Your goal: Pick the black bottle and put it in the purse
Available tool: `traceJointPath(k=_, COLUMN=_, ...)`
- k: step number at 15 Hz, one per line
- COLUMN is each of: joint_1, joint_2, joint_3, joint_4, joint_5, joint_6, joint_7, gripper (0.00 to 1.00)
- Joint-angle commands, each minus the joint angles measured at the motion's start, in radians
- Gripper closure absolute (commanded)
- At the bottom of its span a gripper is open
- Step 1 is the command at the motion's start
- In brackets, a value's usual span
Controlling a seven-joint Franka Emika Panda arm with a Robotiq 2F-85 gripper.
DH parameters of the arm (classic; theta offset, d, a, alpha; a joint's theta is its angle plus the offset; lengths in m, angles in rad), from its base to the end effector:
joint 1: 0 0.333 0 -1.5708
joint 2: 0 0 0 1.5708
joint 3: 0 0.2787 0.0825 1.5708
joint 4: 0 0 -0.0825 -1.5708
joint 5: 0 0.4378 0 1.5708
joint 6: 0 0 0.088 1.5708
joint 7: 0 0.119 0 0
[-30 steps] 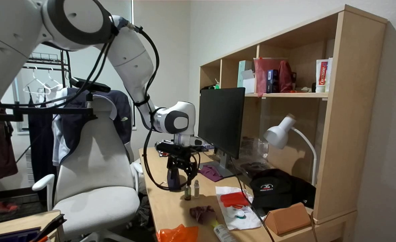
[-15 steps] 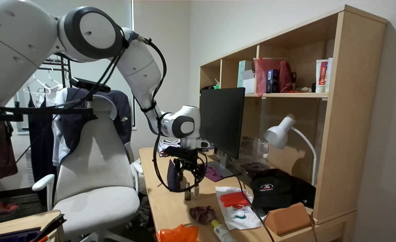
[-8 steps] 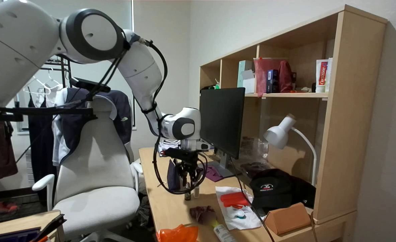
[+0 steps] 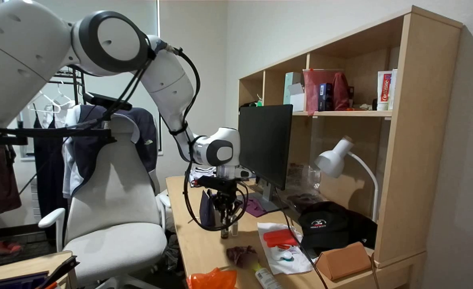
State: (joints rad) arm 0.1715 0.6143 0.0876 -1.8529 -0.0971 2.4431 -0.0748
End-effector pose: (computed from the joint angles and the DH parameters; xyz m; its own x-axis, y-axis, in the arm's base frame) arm 0.6297 0.1672 0.1031 0.9234 0.3833 -0.0215 0.3835 -0.9235 0.0088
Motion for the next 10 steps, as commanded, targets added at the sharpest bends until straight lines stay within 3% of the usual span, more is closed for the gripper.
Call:
traceJointPath(k=1, joint_1=0.0, joint_2=-0.042, joint_3=0.011, joint_4=-0.032, joint_5=-0.006, joint_6=-0.018, joint_7=0.0, gripper=0.87)
traceJointPath(k=7, joint_1=0.08, joint_2=-0.168, joint_3=-0.011, joint_4=-0.105, joint_5=-0.067, joint_6=-0.108, joint_7=0.091, gripper=0.87)
traceJointPath(k=10, joint_1=0.091, joint_2=-0.235, joint_3=0.026, joint_4=-0.119, joint_5=-0.071, joint_6=-0.189, joint_7=0.059, gripper=0.87)
